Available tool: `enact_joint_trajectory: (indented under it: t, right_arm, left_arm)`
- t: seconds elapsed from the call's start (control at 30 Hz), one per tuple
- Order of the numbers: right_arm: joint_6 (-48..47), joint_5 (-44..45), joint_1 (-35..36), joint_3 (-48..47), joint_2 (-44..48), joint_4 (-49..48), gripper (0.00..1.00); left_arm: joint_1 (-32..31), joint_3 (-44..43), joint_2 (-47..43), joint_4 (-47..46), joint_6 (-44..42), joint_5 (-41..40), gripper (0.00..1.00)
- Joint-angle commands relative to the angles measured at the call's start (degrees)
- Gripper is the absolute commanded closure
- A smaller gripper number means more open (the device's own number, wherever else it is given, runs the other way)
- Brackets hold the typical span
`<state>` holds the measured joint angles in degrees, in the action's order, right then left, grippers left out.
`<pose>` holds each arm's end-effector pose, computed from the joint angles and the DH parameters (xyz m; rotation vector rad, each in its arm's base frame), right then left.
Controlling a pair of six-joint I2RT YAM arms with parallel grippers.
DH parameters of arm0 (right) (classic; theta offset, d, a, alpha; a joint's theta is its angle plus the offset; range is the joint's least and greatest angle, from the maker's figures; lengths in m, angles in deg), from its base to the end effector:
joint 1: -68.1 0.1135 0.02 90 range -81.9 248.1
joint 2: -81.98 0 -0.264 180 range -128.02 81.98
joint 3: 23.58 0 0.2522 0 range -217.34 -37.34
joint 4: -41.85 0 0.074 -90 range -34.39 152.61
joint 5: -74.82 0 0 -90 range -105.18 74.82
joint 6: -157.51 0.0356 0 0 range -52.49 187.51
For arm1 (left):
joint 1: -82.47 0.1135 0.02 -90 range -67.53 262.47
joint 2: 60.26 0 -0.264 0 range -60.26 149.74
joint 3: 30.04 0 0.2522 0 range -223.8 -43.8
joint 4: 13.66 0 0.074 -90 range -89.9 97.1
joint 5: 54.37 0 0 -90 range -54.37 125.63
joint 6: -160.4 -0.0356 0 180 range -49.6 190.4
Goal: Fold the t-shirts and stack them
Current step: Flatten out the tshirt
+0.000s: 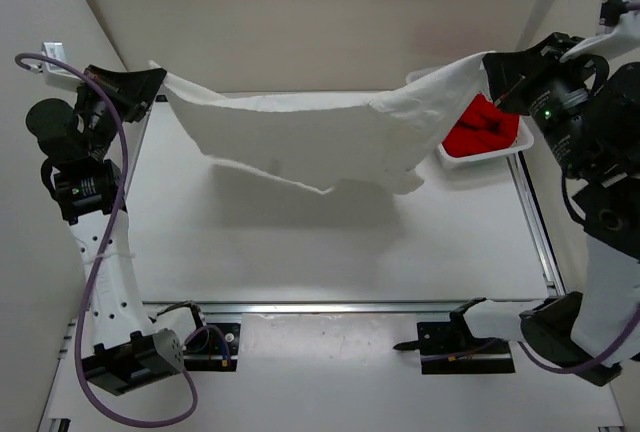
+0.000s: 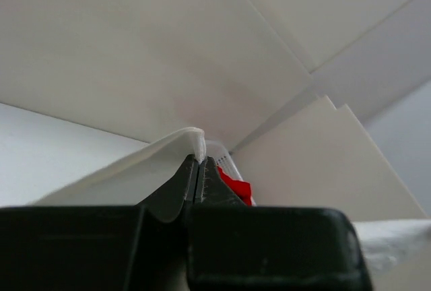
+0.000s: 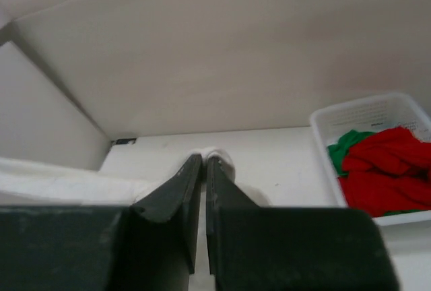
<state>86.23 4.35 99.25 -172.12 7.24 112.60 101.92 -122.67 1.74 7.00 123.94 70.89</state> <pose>0.1159 0.0562 0.6161 0.1091 1.5326 0.4363 0.2092 0.0521 0.4929 -0.4058 1.4379 -0.9124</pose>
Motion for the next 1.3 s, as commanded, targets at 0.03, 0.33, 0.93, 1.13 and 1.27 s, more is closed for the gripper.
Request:
enact_joint_trajectory:
  t: [0.03,0.33,0.93,1.13,1.27]
  right_arm:
    - [-2.81,-23.82,-19.17,8.46,-10.04,-3.64,1.0]
    - [-6.95,-28.04,-20.87,-4.95,-38.34,-8.46,1.0]
    - [-7.89,-30.35,-25.27,-6.39,-23.8,-44.55,1.0]
    - [-6.7,-27.08,-24.82,34.74,-5.73,-45.54,1.0]
    - [-3.44,-22.52,-24.13,68.15,9.75,-48.72,1.0]
  left_arm:
    - [-3.78,-0.58,4.88,4.15,-0.51,-1.24,1.0]
    - [-13.9,1.19,25.24,3.57,-6.44,-16.81,1.0]
    - [-0.38,-31.19,30.22,-11.73,6.06,-13.38,1.0]
    - [1.13,-6.34,16.25,-16.65,1.33,-16.18,1.0]
    - [-2.29,15.09,3.17,-13.59,-5.19,-26.27,1.0]
